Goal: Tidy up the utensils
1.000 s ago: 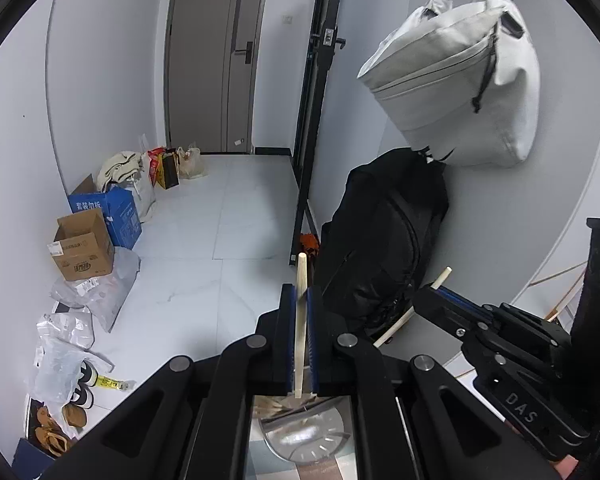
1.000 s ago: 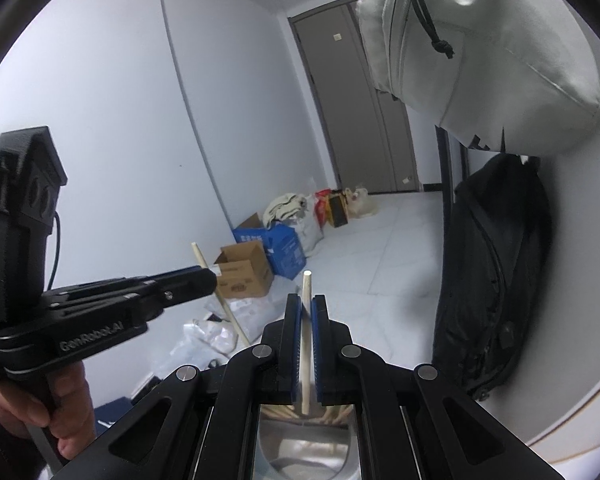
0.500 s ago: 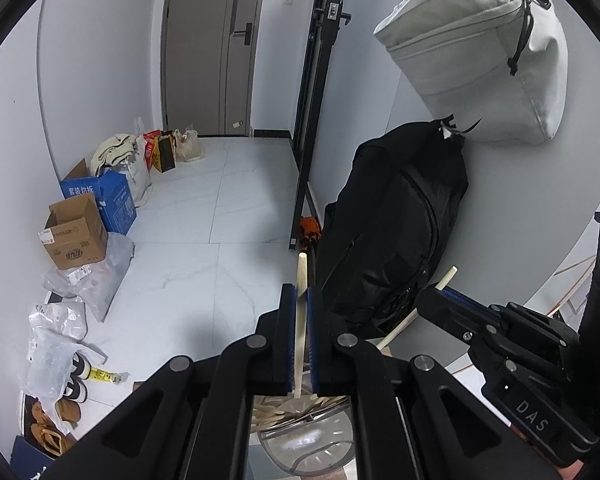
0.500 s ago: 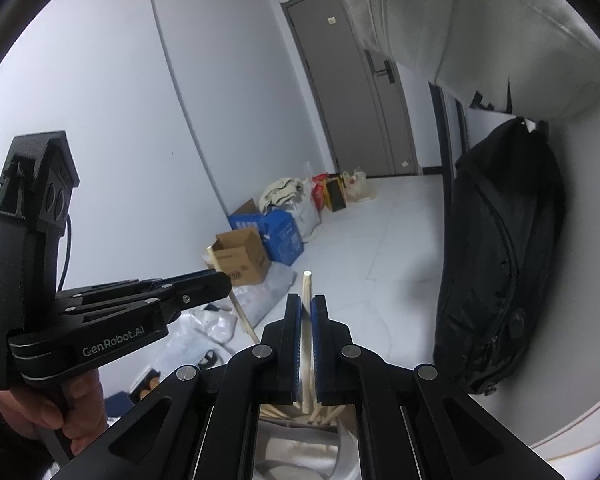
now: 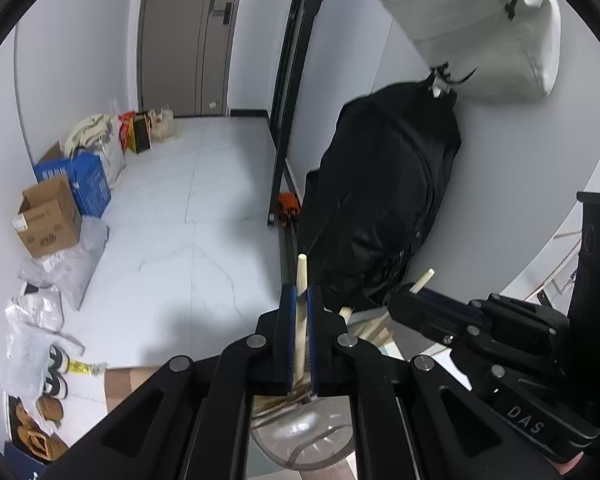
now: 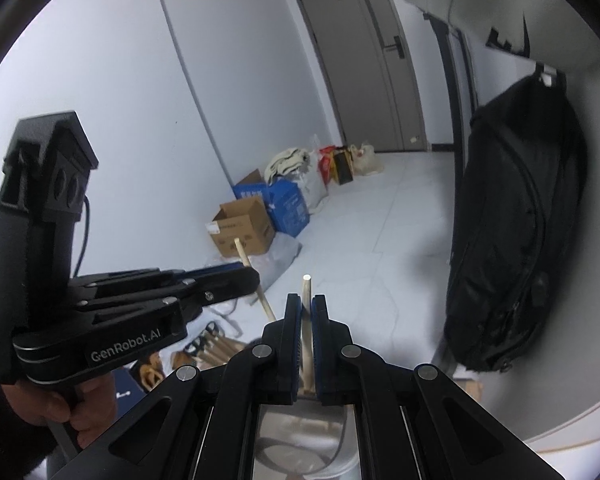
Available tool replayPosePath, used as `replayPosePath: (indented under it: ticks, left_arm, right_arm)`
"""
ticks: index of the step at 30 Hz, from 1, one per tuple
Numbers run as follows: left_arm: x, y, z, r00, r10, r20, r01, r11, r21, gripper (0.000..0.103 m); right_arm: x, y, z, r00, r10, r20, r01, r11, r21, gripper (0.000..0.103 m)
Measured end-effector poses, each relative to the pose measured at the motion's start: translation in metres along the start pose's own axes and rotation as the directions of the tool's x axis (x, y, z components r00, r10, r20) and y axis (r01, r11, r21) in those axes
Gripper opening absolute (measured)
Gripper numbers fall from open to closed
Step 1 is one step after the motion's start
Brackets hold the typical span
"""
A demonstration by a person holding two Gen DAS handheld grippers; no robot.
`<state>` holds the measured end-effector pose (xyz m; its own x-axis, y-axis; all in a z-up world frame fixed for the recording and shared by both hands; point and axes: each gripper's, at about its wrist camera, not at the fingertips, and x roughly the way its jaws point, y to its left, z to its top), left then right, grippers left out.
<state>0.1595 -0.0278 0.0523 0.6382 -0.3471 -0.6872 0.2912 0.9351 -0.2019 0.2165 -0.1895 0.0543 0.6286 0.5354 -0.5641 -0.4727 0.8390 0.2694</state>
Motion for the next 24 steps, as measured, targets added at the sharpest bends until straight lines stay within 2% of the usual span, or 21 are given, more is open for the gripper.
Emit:
replayPosePath:
  ticks: [6,10,11,12,14,16,18,24]
  left_arm:
    - [0.008,0.002,-0.002,0.996,-0.065,-0.055,0.066,0.998,0.003,0.001]
    - [0.006,0.003,0.001,0.993,-0.077,-0.086,0.077,0.997,-0.001,0.004]
    - [0.005,0.005,0.002,0.993,-0.075,-0.088,0.074,0.997,-0.012,0.005]
    - [0.004,0.006,0.001,0.994,-0.076,-0.084,0.075,0.997,-0.015,0.007]
    - [-0.003,0.007,0.0,0.997,-0.053,-0.058,0.052,0.998,-0.018,0.009]
    - [-0.01,0.009,-0.003,0.998,-0.046,-0.039,0.045,0.999,-0.028,0.025]
    - [-0.017,0.009,-0.006,1.0,-0.019,-0.01,0.019,0.999,-0.037,0.036]
    - [-0.042,0.006,-0.012,0.998,0.034,0.058,-0.031,0.998,-0.055,0.039]
  right_arm:
    - [0.009,-0.008,-0.01,0.999,0.023,-0.035,-0.022,0.999,0.031,0.005]
    - [0.007,-0.014,-0.01,0.998,0.054,-0.035,-0.052,0.996,0.077,0.008]
    - [0.007,-0.015,-0.009,0.998,0.057,-0.032,-0.054,0.995,0.089,0.011]
    - [0.006,-0.018,-0.009,0.998,0.059,-0.03,-0.055,0.993,0.107,0.019]
    - [0.002,-0.023,-0.01,0.998,0.054,-0.021,-0.051,0.989,0.141,0.024]
    - [-0.004,-0.027,-0.011,0.998,0.057,-0.006,-0.055,0.984,0.168,0.024]
    - [-0.011,-0.03,-0.012,0.999,0.049,0.009,-0.05,0.982,0.182,0.025]
    - [-0.032,-0.025,-0.018,0.999,0.029,0.034,-0.034,0.986,0.162,0.038]
